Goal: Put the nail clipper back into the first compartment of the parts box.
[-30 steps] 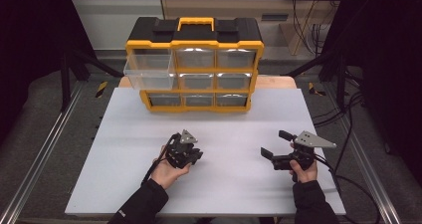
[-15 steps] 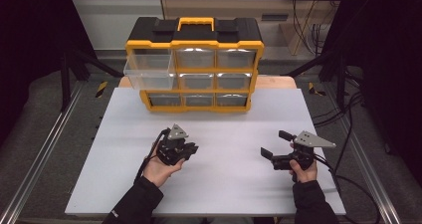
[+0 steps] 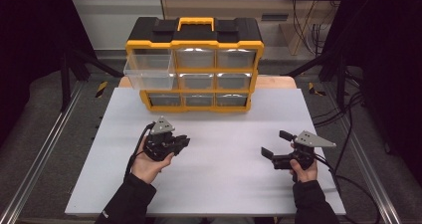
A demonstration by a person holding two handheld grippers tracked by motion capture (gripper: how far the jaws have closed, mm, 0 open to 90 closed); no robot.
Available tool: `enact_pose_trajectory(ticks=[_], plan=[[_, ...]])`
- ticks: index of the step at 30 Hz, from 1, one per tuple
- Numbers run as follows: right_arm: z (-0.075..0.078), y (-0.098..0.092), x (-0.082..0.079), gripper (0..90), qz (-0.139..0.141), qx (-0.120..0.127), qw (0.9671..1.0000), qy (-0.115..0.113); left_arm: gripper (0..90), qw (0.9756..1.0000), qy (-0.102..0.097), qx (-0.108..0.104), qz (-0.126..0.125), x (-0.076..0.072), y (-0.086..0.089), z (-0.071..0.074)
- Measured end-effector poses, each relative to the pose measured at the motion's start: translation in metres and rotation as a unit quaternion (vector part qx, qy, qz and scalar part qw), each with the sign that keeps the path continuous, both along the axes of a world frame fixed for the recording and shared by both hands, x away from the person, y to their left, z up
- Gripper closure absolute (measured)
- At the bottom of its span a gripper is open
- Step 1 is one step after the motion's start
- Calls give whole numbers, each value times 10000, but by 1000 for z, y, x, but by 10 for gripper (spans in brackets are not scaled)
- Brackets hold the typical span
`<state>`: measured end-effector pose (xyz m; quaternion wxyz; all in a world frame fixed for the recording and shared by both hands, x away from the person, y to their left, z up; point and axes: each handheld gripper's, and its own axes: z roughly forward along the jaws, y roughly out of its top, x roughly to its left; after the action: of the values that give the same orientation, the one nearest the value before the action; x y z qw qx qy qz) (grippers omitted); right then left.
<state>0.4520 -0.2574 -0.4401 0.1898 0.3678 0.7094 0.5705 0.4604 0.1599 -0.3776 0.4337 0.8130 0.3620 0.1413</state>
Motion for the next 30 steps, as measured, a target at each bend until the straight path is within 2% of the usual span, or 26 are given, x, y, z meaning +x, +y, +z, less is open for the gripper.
enact_pose_trajectory(ticks=[16, 30], plan=[[-1, 1, 0, 5, 0, -14, 10000, 21, 789, 9991, -260, -287, 172, -10, 26, 29], [-2, 2, 1, 5, 0, -39, 10000, 40, 789, 9970, -468, -501, 346, -18, 45, 52]])
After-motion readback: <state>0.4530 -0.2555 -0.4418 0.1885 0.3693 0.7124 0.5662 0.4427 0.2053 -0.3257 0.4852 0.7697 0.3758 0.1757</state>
